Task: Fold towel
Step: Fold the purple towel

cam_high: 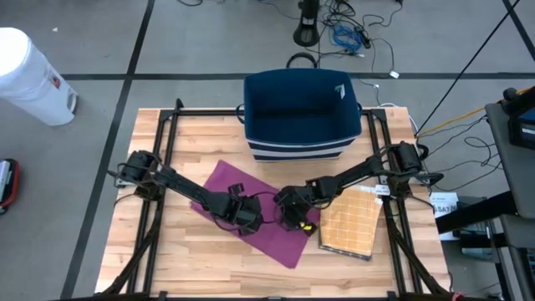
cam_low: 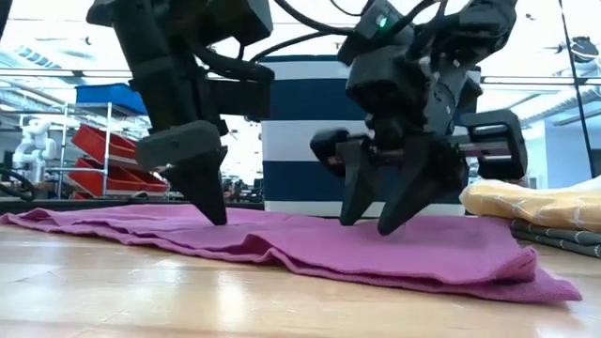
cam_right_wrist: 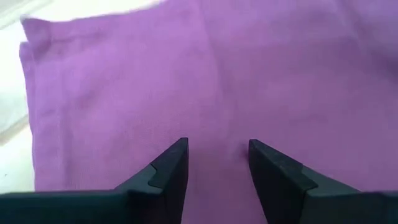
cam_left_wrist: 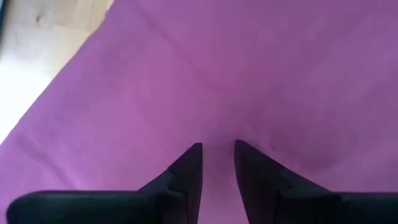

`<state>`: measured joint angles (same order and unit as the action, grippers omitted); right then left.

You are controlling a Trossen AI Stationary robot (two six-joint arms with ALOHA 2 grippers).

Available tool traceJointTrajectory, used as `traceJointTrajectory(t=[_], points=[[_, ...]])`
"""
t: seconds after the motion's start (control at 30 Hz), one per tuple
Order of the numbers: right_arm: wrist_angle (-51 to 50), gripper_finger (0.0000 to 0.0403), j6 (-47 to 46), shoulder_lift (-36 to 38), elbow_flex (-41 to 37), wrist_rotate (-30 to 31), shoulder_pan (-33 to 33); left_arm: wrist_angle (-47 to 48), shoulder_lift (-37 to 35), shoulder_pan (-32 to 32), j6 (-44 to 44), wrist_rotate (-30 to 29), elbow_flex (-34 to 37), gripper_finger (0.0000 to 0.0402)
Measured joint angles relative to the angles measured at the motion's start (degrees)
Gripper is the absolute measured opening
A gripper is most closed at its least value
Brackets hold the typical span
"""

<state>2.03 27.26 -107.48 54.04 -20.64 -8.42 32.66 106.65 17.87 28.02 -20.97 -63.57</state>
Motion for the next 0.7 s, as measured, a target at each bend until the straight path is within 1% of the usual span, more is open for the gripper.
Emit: traceJointTrajectory(t=[0.07,0.2,0.37,0.57,0.7], points=[[-0.7,0.0150,-1.5,-0.9,-0.1,-0.8,0.5,-0.4,0.3,0.0,-0.2,-0.5,0.0,0.0099],[1.1,0.0139,-0.7,-2.3,0.1,-1.0,0.6,-1.5,0.3,-0.2,-0.7,-0.8,0.0,0.0099],[1.2,0.0135,-0.3,-1.7,0.1,-0.3,0.6,-2.4,0.4,-0.2,-1.3,-0.9,0.0,0.0099],[-7.0,0.0145,-1.5,-1.4,3.8,0.0,-0.1,-3.2,0.6,-0.1,-1.6,-0.4,0.0,0.0099],[-8.2,0.0155,-1.2,-1.4,5.9,-0.1,-0.6,-4.4,0.6,-0.1,-1.9,-0.4,0.0,0.0099]])
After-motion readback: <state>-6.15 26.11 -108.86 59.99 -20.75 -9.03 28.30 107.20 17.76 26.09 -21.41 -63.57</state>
